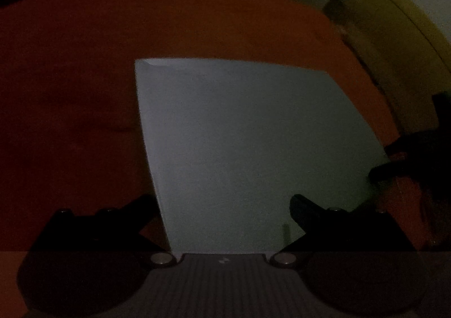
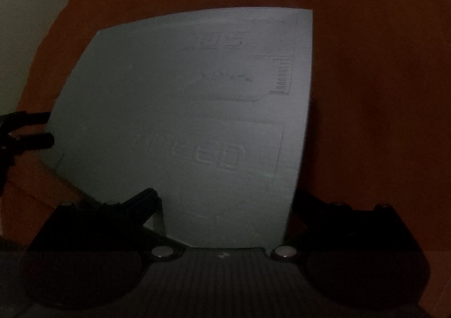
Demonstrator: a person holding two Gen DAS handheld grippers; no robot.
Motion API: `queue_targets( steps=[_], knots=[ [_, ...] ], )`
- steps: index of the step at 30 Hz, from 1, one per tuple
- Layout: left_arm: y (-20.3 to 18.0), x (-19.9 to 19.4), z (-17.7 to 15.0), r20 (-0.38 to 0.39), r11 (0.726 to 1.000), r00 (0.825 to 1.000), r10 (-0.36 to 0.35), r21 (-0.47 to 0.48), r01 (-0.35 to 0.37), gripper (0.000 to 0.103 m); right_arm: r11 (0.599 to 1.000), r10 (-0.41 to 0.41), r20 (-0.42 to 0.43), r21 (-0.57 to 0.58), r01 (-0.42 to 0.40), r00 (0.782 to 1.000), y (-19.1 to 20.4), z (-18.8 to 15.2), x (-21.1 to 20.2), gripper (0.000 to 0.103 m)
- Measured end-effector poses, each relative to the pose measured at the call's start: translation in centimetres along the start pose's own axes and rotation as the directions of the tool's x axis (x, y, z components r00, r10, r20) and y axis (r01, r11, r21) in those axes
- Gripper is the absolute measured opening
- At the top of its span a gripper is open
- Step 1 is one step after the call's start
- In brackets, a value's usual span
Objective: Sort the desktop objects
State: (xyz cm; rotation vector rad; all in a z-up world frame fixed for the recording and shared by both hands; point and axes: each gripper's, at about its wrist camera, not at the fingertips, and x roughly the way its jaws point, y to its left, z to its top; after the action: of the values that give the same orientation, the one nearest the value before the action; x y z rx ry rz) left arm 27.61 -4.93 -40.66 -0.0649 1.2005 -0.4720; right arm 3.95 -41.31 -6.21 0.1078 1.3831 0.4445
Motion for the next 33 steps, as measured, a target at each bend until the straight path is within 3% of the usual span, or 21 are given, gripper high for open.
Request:
queue_targets(
  steps=[3,6,9,12,15,21,24,30,33],
  knots=[
    [-0.3,1.6,-0.3,-0.067,0.999,0.998,0.016,0.053,-0.013,0.102,0.999,-0.011,-0.069,-0.050,0.008,0.998,-0.4,0.2,1.8,0.103],
    [0.1,2.8,-0.5,-0.077,0.997,0.996,0.044,0.065,-0.039,0.102,0.999,-0.015,-0.120,-0.045,0.009,0.993,-1.0,-0.2,4.1,0.103],
    [0.9,3.7,-0.1,-0.059,0.999,0.997,0.050,0.025,-0.049,0.102,1.000,0.007,-0.098,0.015,-0.006,0.995,-2.0,0.3,4.2,0.103],
    [0.2,5.3,0.2,-0.070,0.997,0.995,0.072,0.044,-0.069,0.102,0.999,0.012,-0.076,0.048,-0.008,0.997,-2.6,0.8,4.2,0.103],
    [-0.2,6.3,0.4,-0.075,0.991,0.992,0.100,0.092,-0.093,0.102,1.000,-0.011,-0.076,0.028,0.013,0.997,-2.4,1.1,4.2,0.103],
    [0.8,7.4,1.3,-0.083,0.994,0.992,0.100,0.045,-0.096,0.102,0.999,-0.018,-0.082,0.025,0.020,0.996,-2.6,1.8,4.3,0.103],
    [0.5,7.1,1.8,-0.077,0.992,0.990,0.122,0.023,-0.121,0.102,0.999,-0.034,-0.114,0.015,0.036,0.993,-0.7,2.2,5.4,0.103],
    [-2.4,5.5,2.5,-0.042,0.985,0.988,0.149,0.090,-0.145,0.102,0.988,-0.117,-0.136,-0.121,0.101,0.984,1.7,2.6,4.0,0.103],
    [-4.7,5.1,2.9,-0.079,0.979,0.989,0.126,0.171,-0.111,0.102,0.983,-0.121,-0.113,-0.149,0.103,0.986,2.3,2.8,2.2,0.103]
  ],
)
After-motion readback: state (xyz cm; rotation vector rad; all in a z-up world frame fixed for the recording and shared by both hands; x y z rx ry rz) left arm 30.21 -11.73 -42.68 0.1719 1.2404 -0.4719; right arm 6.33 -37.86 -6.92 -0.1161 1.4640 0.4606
